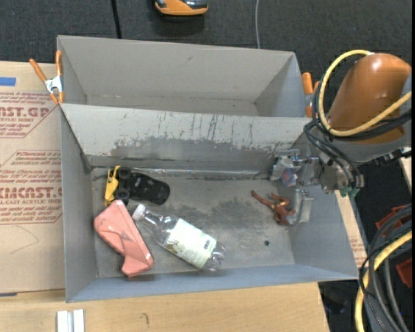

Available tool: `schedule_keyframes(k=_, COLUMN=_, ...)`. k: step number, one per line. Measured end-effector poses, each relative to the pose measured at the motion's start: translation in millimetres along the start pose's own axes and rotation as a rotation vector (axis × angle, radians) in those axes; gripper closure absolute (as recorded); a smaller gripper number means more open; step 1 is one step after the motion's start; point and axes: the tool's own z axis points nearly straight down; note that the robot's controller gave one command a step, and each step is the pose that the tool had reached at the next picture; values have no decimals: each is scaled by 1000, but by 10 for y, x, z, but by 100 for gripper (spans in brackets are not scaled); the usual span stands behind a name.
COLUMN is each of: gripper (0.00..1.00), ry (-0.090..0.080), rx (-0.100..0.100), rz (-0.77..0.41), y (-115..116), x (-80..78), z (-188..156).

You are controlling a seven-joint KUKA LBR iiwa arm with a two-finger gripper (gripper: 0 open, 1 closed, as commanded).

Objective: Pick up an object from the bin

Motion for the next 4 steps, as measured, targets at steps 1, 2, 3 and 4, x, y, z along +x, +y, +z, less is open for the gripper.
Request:
schedule_keyframes(k=1, gripper=0, ry=-8, rx=1, rz=-2, y=5, x=-16, z=-46)
schedule_keyframes(k=2, gripper=0, ry=-13, rx=2, rz=-26, y=-259, x=-73, z=664)
schedule_keyframes(k=3, gripper=0, ry=-4, rx=-2, rz=104, y=-325, x=-47, z=1165)
schedule_keyframes(k=4, gripper=0, ry=-12, rx=0, rz=296, y=-561, x=-54, z=720)
